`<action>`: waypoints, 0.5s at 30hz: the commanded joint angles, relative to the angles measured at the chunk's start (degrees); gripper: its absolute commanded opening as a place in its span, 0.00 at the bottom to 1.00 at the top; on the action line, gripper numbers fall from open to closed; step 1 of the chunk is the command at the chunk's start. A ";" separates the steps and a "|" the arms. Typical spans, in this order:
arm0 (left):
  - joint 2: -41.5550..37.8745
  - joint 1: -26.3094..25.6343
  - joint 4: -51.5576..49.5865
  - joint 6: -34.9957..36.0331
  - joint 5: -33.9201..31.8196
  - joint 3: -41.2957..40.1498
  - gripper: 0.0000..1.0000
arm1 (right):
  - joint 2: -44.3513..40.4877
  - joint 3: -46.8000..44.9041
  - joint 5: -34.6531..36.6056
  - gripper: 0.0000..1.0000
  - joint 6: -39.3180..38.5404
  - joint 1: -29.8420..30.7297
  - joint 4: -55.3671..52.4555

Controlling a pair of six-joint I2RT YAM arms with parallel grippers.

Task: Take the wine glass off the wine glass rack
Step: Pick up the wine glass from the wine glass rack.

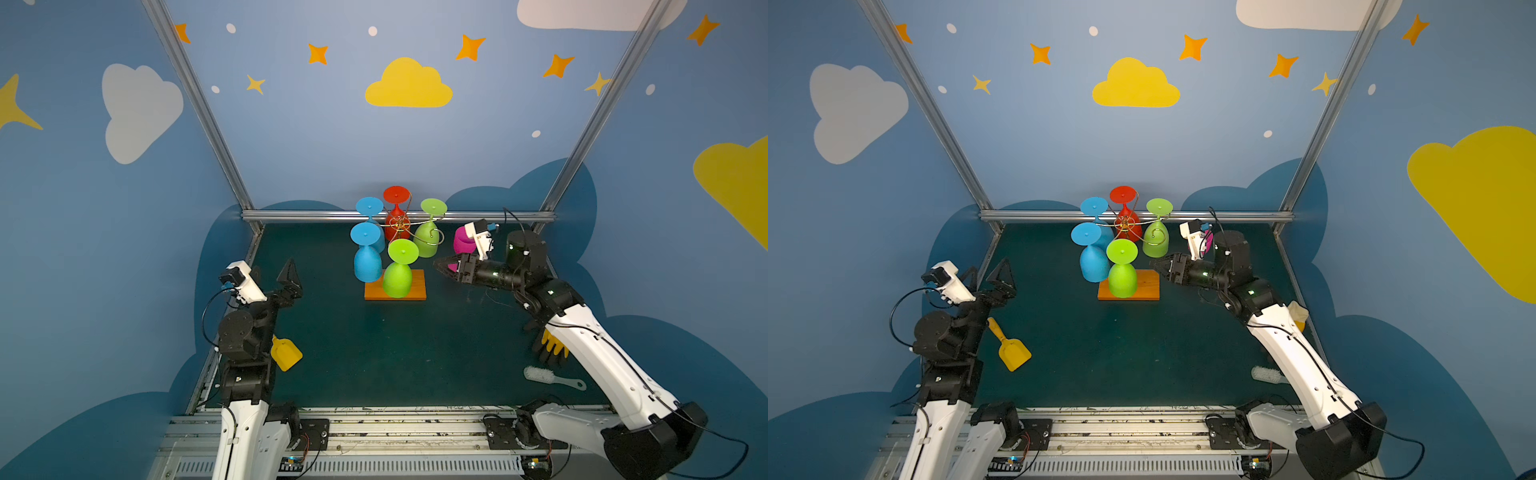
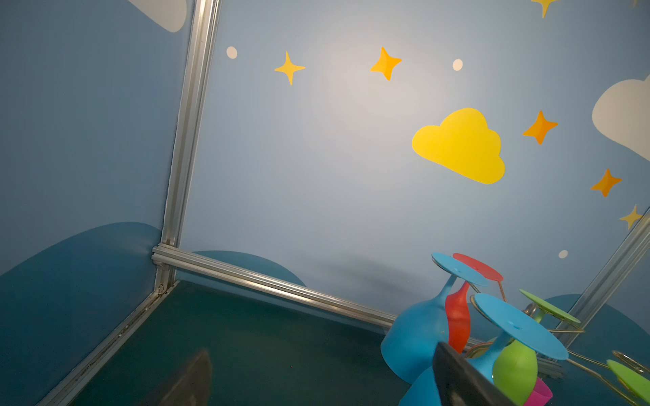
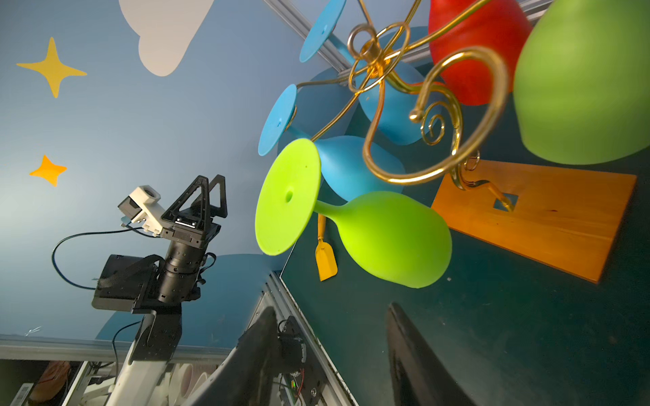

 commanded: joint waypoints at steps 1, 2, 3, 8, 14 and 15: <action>-0.36 0.70 2.22 -1.17 1.01 -0.14 0.97 | 1.03 2.16 1.23 0.50 2.95 1.69 5.10; -0.32 0.87 2.31 -1.29 1.24 -0.14 0.97 | 1.50 2.28 1.41 0.50 3.35 2.11 5.67; -0.26 0.98 2.40 -1.59 1.42 -0.16 0.97 | 2.16 2.79 1.75 0.50 3.69 2.70 6.02; -0.15 1.86 2.67 -2.33 2.26 -0.15 0.97 | 4.93 4.17 2.93 0.51 5.94 4.28 8.85; -0.37 2.58 2.80 -2.80 2.64 -0.23 0.97 | 7.98 6.52 4.55 0.50 7.55 4.97 9.45; -0.39 2.59 2.80 -2.88 2.70 -0.23 0.97 | 8.40 6.75 4.45 0.49 7.82 5.13 9.74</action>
